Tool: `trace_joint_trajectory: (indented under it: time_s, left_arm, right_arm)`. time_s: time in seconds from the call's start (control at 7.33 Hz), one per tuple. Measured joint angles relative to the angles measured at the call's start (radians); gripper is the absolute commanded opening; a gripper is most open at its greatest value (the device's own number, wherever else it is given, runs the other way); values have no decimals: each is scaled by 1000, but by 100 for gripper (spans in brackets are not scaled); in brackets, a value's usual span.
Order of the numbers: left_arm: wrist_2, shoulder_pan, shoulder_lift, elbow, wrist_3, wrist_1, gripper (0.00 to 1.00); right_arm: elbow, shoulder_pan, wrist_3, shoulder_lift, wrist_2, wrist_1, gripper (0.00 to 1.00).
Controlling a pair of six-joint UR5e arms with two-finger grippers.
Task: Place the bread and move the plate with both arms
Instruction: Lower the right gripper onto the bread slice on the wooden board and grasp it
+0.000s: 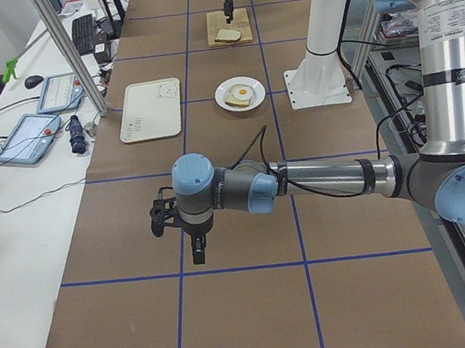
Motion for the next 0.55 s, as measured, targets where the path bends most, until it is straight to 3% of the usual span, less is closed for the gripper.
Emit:
trace_joint_trajectory:
  time_s: [0.27, 0.55]
  left_arm:
    - [0, 0, 0, 0, 0, 0, 99]
    - [0, 0, -1, 1, 1, 0, 99]
  right_arm:
    - [-9, -17, 2, 3, -10, -2, 79]
    - [-12, -20, 2, 4, -11, -2, 70]
